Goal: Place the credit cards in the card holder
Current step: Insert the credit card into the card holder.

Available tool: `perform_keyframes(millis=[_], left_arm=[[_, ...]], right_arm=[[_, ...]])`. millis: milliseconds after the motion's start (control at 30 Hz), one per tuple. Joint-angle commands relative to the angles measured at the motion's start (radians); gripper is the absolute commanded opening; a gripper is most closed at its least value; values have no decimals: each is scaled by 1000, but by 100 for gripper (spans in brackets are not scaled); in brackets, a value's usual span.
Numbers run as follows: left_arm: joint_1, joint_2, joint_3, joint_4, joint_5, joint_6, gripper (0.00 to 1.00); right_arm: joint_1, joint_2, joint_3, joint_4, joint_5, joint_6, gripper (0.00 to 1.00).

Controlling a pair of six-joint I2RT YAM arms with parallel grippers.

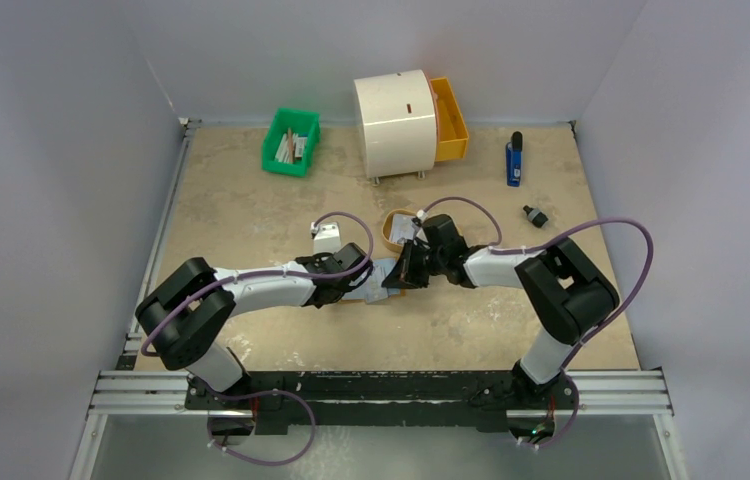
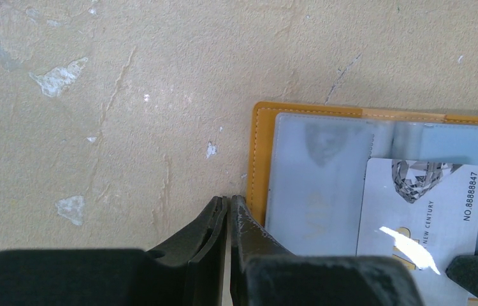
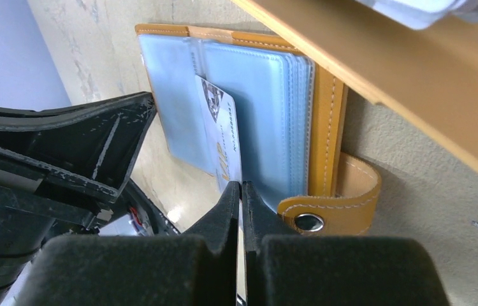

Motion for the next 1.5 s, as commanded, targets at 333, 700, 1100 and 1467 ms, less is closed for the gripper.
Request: perform_keyframes(millis=[333, 700, 1100, 1467], left_arm=[[7, -3, -12, 10, 26, 3, 5], [7, -2, -15, 24, 41, 0, 5], [7, -2, -21, 40, 56, -7, 5], [6, -8, -38, 55, 74, -16, 5]], right_arm=[[5, 10, 24, 5, 25, -26, 0], [11, 35, 50, 26, 12, -7, 0], [39, 75, 74, 52, 2, 26, 0], [48, 43, 23, 59, 92, 132, 0]])
